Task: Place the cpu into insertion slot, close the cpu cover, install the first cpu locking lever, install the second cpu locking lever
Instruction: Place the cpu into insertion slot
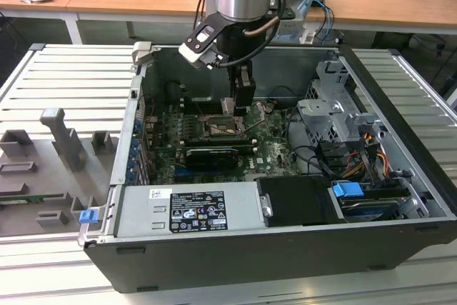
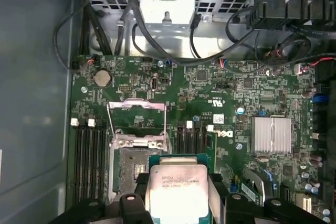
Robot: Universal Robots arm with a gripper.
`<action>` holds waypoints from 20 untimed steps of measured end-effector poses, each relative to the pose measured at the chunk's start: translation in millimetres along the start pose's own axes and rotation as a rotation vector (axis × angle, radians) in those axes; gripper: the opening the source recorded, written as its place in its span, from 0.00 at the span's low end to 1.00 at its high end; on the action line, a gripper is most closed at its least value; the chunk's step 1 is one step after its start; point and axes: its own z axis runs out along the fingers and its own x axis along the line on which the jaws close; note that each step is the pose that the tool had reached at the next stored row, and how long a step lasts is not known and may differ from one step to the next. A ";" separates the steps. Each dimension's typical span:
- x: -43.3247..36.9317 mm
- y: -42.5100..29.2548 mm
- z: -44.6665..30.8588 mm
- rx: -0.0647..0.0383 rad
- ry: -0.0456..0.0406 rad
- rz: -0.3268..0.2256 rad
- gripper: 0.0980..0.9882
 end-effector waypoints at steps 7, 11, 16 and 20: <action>0.0 -0.6 9.9 0.000 -0.0006 0.015 0.48; 0.0 -0.8 12.9 0.000 -0.0013 0.016 0.48; 0.0 -1.5 16.3 0.000 -0.0014 0.016 0.48; -0.1 -2.0 19.7 0.000 -0.0017 0.016 0.48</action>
